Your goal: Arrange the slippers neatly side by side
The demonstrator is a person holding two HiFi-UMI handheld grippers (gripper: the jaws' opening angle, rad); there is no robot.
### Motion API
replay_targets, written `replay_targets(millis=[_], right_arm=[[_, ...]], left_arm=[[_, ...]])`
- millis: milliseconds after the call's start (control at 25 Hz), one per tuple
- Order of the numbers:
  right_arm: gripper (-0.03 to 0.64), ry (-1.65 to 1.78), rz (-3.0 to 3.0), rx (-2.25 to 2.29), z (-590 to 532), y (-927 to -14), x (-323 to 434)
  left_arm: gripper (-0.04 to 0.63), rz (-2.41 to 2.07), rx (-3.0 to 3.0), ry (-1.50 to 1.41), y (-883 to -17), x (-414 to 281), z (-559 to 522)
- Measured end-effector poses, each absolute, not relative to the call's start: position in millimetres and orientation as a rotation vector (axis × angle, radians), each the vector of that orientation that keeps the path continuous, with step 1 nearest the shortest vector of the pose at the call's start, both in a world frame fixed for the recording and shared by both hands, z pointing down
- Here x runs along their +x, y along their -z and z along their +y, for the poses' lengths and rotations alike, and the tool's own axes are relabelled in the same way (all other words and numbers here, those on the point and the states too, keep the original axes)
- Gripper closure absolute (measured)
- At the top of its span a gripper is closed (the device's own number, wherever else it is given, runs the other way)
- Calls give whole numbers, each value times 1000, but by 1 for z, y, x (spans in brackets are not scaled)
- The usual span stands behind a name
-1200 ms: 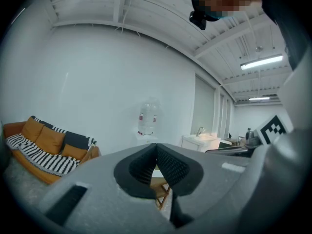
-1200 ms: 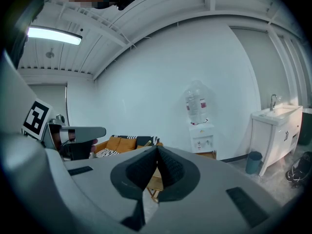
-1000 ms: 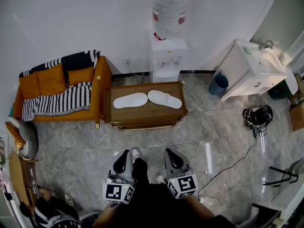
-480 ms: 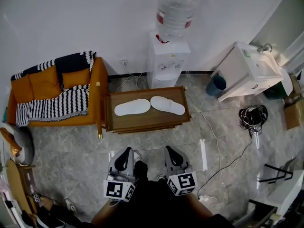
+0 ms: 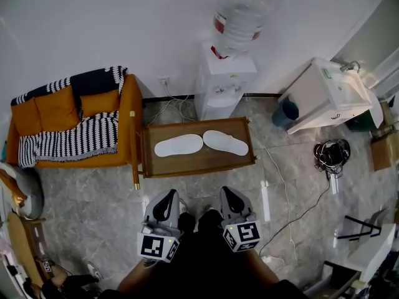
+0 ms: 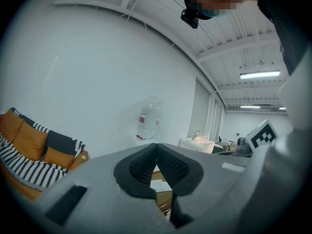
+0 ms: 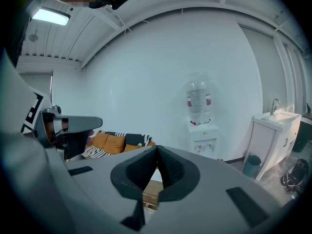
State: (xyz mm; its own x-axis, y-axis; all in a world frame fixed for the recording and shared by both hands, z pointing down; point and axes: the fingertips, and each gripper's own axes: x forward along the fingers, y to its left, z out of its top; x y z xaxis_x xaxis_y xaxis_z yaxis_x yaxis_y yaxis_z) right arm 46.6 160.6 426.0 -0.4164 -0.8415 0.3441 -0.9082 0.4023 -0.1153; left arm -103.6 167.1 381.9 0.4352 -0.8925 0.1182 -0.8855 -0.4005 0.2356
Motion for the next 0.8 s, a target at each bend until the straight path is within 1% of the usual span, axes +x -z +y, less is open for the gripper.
replay_targets(millis=[200, 480, 800], right_arm=[[611, -408, -2430, 1533, 133, -429, 46], [611, -395, -2417, 1471, 85, -445, 64], [609, -380, -2364, 1366, 25, -470, 93]], left_arm=[[584, -1529, 2426, 36, -383, -103, 145], [583, -1598, 2392, 38, -387, -99, 105], [584, -1618, 2352, 22, -393, -76, 47]])
